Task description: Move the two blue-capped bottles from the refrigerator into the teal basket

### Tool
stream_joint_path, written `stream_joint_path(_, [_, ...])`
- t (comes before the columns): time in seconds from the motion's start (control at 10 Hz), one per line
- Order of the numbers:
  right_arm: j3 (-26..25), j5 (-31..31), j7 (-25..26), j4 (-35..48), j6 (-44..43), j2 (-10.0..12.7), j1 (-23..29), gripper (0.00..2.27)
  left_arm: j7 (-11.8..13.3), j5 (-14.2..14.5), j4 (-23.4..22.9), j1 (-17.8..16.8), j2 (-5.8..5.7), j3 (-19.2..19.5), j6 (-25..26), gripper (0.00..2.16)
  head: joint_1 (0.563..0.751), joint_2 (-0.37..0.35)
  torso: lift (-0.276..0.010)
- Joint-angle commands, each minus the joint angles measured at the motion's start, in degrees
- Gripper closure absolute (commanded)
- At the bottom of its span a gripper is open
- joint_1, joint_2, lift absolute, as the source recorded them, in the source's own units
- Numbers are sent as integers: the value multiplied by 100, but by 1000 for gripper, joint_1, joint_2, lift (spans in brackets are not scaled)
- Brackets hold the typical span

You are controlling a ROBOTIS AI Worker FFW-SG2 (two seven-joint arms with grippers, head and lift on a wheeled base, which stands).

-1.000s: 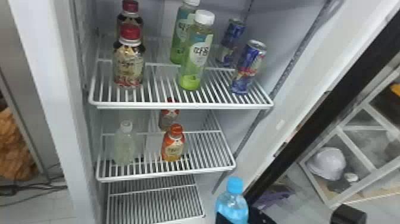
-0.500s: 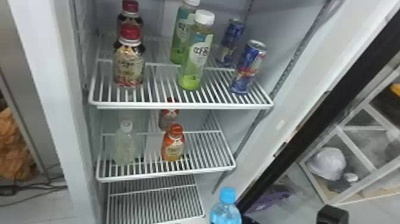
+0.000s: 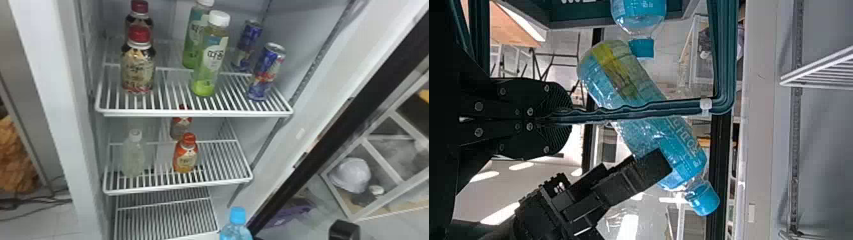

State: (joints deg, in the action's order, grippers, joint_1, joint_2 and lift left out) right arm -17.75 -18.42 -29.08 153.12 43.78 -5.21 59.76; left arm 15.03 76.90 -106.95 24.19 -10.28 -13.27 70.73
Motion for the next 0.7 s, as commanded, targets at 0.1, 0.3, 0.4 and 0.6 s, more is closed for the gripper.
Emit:
stream_joint_path(0.1, [0,40,-309,-399,319,-77,-351,664,0,0,1,0,0,0,0,1170,695,-350,-136])
stream_joint_path(0.3, [0,242,-705,-666,333,-121,-660,443,0,0,1,-14,0,-9,0,1170,695,-350,-136])
stream_joint_path(0.4, [0,251,-713,-666,248,-121,-646,338,9,0,1,0,0,0,0,1170,695,-350,-136])
stream_joint_path(0.6, [0,303,-713,-694,-356,-94,-604,292,9,0,1,0,0,0,0,1170,695,-350,-136])
